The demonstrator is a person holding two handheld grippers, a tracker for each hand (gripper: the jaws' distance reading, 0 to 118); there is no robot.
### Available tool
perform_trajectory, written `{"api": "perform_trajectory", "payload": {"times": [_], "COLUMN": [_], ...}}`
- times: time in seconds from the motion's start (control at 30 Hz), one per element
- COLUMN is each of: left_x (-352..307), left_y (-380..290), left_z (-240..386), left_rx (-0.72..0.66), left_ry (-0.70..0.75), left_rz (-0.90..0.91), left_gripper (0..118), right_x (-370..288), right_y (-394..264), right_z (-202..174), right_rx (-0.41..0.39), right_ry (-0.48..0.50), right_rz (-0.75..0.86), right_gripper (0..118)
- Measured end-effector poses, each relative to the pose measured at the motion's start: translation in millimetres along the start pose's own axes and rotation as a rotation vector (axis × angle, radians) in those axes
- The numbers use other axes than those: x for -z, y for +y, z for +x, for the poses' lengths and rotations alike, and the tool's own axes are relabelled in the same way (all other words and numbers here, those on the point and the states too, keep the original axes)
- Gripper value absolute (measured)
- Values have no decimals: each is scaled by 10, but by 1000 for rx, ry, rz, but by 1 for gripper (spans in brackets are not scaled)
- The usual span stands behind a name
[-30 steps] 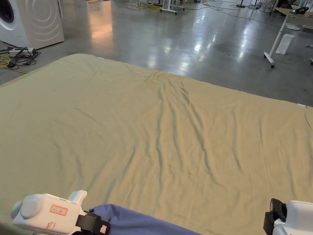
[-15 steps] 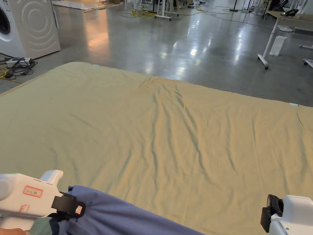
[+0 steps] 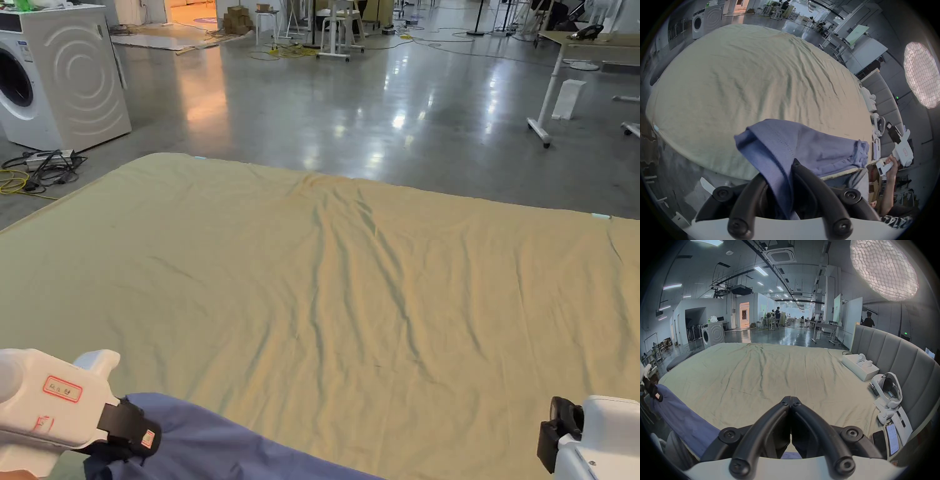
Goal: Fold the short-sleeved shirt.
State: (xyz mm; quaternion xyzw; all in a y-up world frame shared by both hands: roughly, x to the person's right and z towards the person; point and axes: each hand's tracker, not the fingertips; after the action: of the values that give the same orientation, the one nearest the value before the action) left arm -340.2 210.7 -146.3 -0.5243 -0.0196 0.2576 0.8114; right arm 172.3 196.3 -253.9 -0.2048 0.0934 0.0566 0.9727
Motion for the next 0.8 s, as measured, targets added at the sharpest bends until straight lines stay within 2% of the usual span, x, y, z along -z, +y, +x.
{"api": "perform_trajectory", "payload": {"times": [0.33,0.57,0.8], "left_x": [408,1255,1992], "left_y": [-79,-152,-277], "left_z": [949,1476,1676], "left_rx": [105,174,151], "left_ry": [-163,-153,-45], "left_rz": [-101,-205,-293], "left_gripper": [6,6,6], "right_x": [-54,-71,-99], "right_y": [-65,-130,-187], "right_z": [129,224,303], "right_rx": [20,45,59], "right_ry": [-13,-31,-50], "right_rz": [-11,-32,-55], "right_gripper": [0,0,0]}}
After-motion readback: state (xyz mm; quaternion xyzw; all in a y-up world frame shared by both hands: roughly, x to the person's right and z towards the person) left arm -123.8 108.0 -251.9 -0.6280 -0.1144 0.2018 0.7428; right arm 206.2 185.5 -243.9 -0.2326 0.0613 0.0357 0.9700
